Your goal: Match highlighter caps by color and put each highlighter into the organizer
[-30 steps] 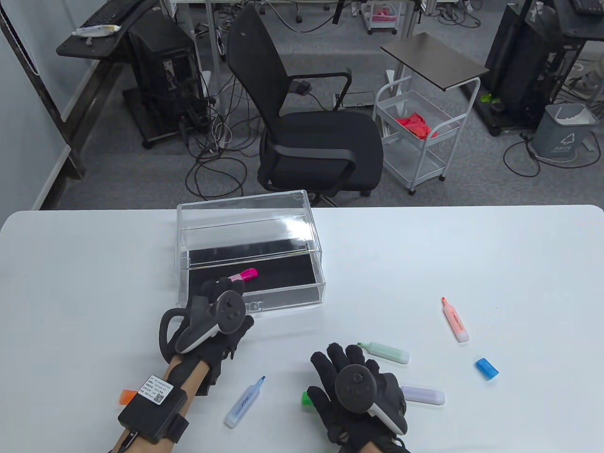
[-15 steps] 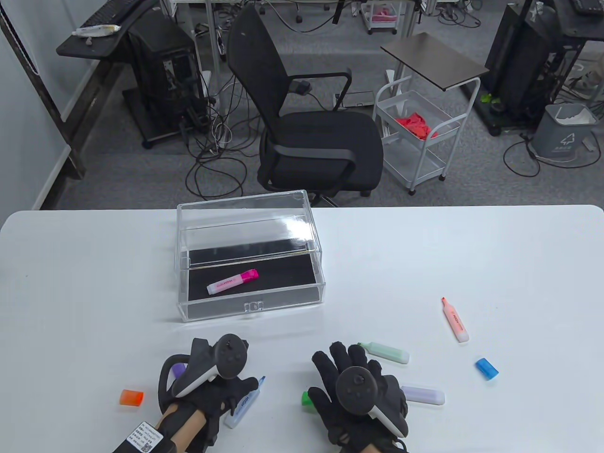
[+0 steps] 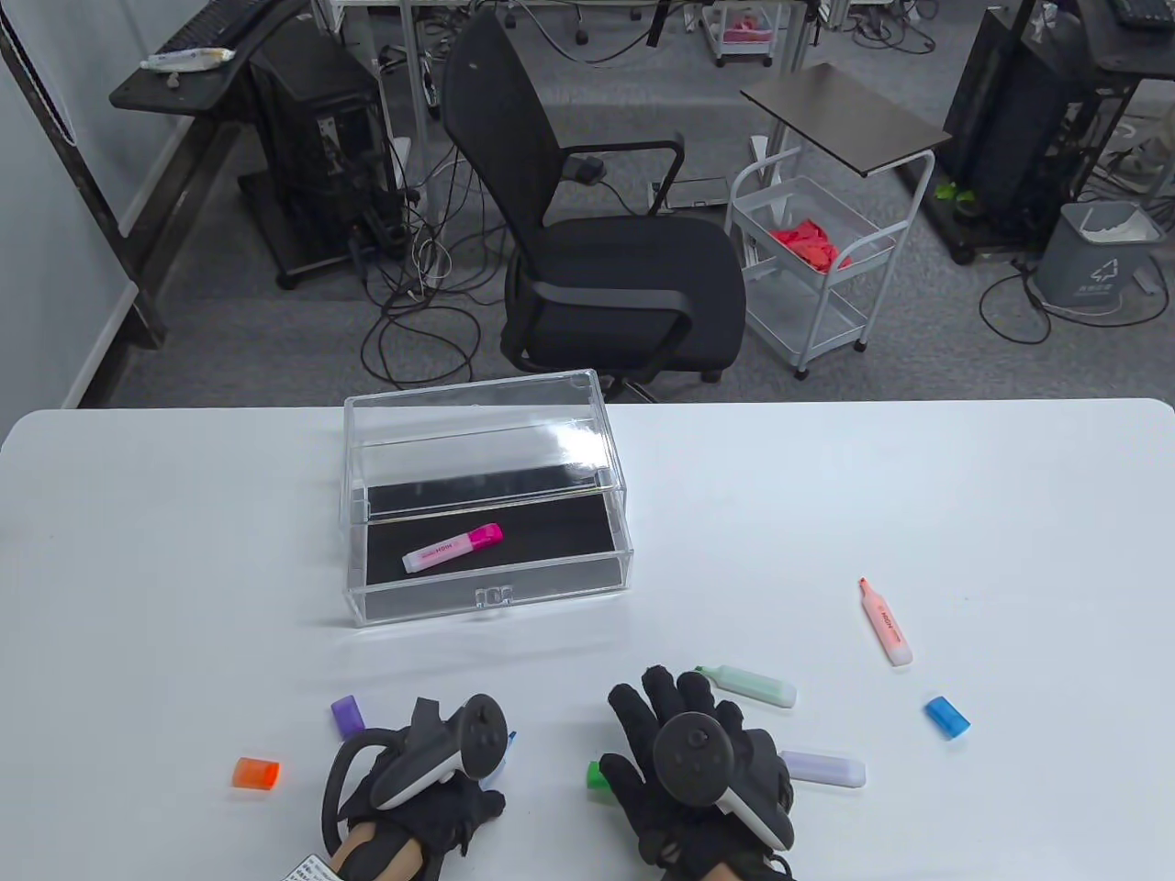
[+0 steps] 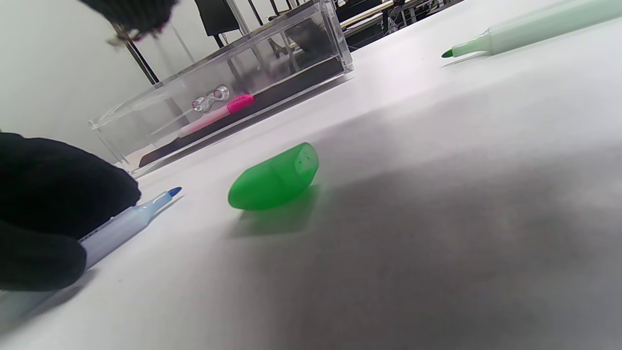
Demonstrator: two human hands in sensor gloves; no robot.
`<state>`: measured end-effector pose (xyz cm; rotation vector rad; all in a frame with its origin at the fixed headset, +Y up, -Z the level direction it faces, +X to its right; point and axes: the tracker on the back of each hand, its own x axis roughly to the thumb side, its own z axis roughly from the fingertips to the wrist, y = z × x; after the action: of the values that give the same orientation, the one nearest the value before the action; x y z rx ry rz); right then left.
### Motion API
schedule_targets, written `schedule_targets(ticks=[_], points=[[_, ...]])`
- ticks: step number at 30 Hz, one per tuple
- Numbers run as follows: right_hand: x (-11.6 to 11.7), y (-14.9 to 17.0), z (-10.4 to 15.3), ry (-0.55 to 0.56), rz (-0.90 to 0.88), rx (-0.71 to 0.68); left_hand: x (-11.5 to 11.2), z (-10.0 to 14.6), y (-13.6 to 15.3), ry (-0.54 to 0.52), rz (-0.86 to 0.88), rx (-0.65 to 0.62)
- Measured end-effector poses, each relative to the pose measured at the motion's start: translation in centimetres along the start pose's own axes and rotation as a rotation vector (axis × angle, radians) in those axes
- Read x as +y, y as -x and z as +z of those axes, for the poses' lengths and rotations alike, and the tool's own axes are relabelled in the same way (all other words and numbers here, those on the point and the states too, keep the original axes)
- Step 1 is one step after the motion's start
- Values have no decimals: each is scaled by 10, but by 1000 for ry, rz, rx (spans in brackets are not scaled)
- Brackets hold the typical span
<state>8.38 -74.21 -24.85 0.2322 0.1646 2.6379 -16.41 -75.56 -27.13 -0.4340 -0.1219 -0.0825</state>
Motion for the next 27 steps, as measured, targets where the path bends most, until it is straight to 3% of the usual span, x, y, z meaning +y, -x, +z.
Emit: schedule_targets(ticks=[16, 27], points=[[0, 0, 0, -4, -9, 7, -3, -5, -6, 26, -54, -5], [2, 0, -2, -9, -2, 7, 12, 0, 16, -127, 218, 56]])
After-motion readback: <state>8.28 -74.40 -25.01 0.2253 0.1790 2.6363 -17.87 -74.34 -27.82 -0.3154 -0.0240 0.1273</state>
